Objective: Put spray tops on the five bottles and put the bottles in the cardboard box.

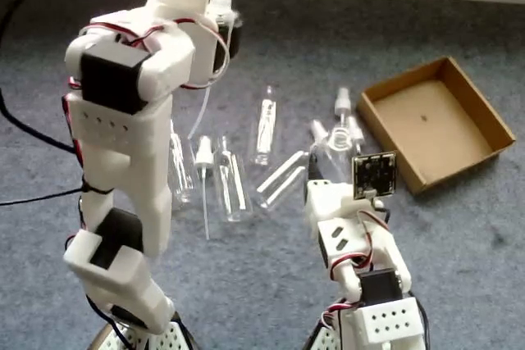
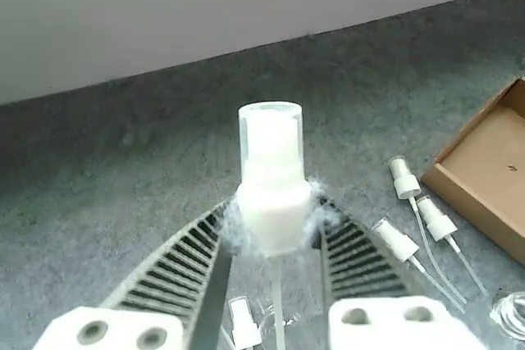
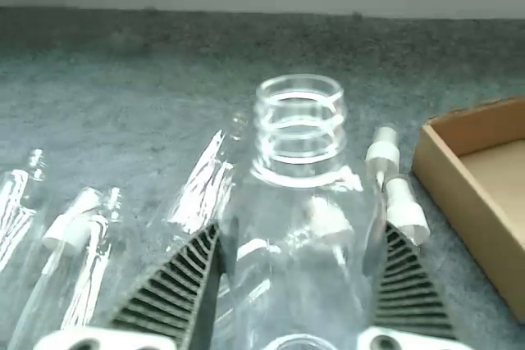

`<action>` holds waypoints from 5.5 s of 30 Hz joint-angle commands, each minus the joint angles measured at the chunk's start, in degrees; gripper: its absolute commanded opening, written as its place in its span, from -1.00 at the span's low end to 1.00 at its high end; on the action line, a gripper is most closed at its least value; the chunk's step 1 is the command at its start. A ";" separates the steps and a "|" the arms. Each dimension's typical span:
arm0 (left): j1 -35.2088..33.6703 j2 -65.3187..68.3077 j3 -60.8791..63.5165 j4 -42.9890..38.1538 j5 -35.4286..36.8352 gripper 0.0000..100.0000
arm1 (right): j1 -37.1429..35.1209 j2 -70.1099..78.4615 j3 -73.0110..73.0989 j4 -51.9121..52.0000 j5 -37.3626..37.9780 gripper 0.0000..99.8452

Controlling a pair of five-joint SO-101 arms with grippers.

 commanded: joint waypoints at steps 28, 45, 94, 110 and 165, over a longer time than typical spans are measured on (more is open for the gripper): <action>11.65 -52.00 61.49 -33.32 0.53 -0.98 | -7.60 -15.34 -1.71 8.31 0.00 -0.60; 18.24 -72.04 112.48 -94.15 0.53 -0.98 | -9.10 -15.34 14.20 -4.35 0.00 -0.60; 24.84 -79.87 129.45 -99.34 0.53 -0.98 | -16.13 -15.34 14.46 -3.91 0.00 -0.60; 24.31 -79.87 140.62 -99.25 0.26 -0.98 | -16.04 -14.81 14.46 -3.56 0.00 -0.60; 21.49 -79.78 144.40 -98.99 -3.16 -0.72 | -16.04 -15.34 14.11 -1.36 0.00 -0.60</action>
